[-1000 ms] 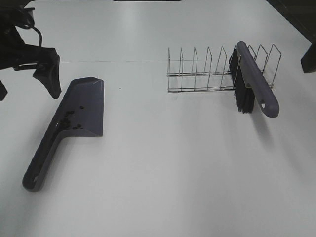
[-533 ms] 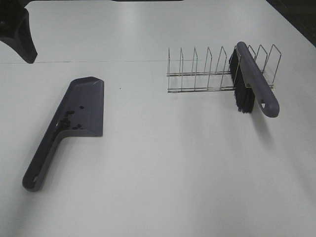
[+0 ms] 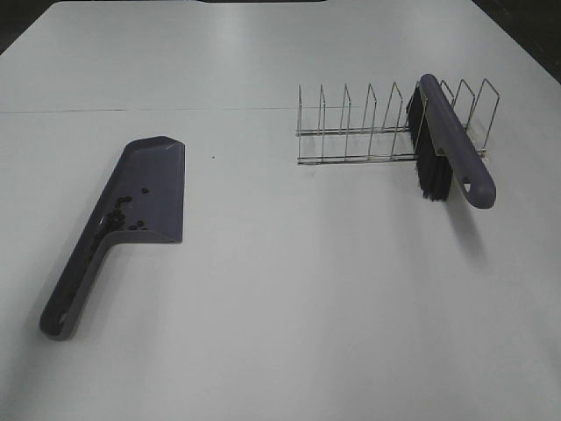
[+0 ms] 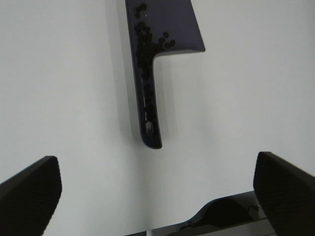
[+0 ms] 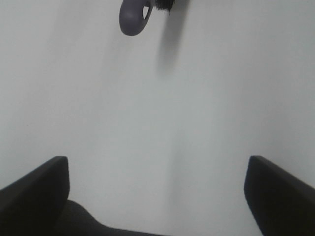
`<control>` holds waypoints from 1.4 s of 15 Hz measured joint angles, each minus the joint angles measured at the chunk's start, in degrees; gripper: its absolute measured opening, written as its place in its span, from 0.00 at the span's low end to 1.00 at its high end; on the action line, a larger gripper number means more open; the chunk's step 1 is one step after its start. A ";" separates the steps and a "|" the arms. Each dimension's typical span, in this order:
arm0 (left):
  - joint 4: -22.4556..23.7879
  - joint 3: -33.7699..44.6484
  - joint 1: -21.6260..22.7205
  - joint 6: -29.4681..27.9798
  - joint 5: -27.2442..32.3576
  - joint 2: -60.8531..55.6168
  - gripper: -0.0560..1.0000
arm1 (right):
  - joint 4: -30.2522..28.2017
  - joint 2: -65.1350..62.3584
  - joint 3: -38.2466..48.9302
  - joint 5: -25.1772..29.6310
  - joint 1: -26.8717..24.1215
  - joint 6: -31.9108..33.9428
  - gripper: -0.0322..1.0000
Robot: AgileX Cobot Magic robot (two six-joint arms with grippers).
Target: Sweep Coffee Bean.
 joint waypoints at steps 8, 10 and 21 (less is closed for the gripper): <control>0.69 26.87 0.00 0.29 -5.67 -19.08 0.98 | 1.43 -6.19 3.95 2.98 0.00 -0.17 0.85; 1.83 30.94 0.00 0.29 -5.67 -24.41 0.98 | 2.69 -6.19 3.90 7.51 0.00 -0.46 0.84; 5.27 36.55 0.00 0.69 -6.53 -49.85 0.98 | 3.84 -18.68 5.10 9.85 0.00 -1.83 0.81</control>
